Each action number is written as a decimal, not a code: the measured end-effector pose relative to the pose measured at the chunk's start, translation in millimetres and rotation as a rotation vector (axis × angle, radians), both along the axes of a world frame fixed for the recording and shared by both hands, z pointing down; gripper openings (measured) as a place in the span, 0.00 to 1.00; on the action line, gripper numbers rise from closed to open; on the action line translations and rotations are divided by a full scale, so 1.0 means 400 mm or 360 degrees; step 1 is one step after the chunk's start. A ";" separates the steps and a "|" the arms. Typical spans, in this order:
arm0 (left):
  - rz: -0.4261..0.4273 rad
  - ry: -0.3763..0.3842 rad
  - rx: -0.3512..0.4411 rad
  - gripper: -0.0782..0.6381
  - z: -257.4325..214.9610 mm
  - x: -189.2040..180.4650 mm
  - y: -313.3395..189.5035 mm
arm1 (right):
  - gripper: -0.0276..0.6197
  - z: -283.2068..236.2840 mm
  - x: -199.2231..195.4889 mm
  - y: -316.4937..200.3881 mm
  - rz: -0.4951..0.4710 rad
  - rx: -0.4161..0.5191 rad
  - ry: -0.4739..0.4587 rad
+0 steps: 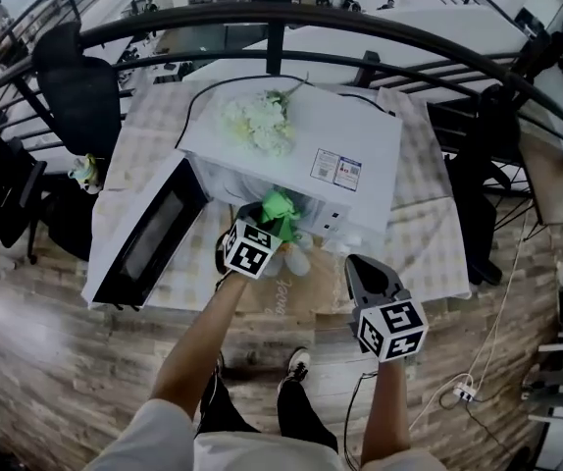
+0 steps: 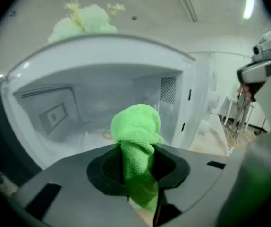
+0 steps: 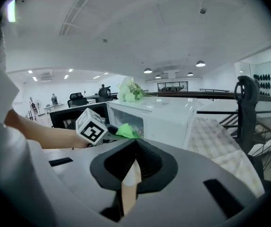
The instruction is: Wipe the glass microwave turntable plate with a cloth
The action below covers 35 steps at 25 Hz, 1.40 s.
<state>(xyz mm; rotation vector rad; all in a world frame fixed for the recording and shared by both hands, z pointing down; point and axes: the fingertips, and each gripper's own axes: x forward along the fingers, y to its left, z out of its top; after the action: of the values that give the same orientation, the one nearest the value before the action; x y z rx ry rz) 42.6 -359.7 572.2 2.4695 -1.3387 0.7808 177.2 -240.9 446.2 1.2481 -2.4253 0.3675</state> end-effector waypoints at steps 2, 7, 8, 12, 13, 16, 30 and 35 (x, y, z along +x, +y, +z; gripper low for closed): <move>-0.0072 0.0056 0.0006 0.29 -0.048 -0.039 0.049 | 0.06 -0.059 -0.002 -0.009 -0.0008 0.0051 0.0002; -0.0256 0.0154 0.0122 0.29 -0.222 -0.164 0.163 | 0.06 -0.221 -0.026 -0.006 -0.0033 0.0204 0.0025; -0.0277 0.0167 0.0161 0.29 -0.264 -0.187 0.177 | 0.06 -0.255 -0.034 -0.009 -0.0039 0.0248 0.0034; -0.0277 0.0190 0.0330 0.29 -0.428 -0.261 0.224 | 0.06 -0.367 -0.070 -0.013 -0.0043 0.0396 0.0065; -0.0271 0.0193 0.0371 0.29 -0.464 -0.277 0.235 | 0.06 -0.386 -0.081 -0.013 -0.0041 0.0425 0.0080; -0.0245 0.0191 0.0476 0.29 -0.552 -0.319 0.268 | 0.06 -0.431 -0.125 -0.006 -0.0054 0.0494 0.0117; -0.0216 0.0102 0.0773 0.29 -0.770 -0.438 0.370 | 0.06 -0.590 -0.280 0.052 -0.0162 0.0675 0.0067; -0.0211 0.0089 0.0788 0.29 -0.789 -0.453 0.369 | 0.06 -0.592 -0.304 0.044 -0.0175 0.0692 0.0102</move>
<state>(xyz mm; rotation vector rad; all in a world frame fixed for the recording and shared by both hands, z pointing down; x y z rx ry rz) -138.7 -212.0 256.5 2.6885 -1.8329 0.3775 55.7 -223.4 209.3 1.2581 -2.5864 -0.2431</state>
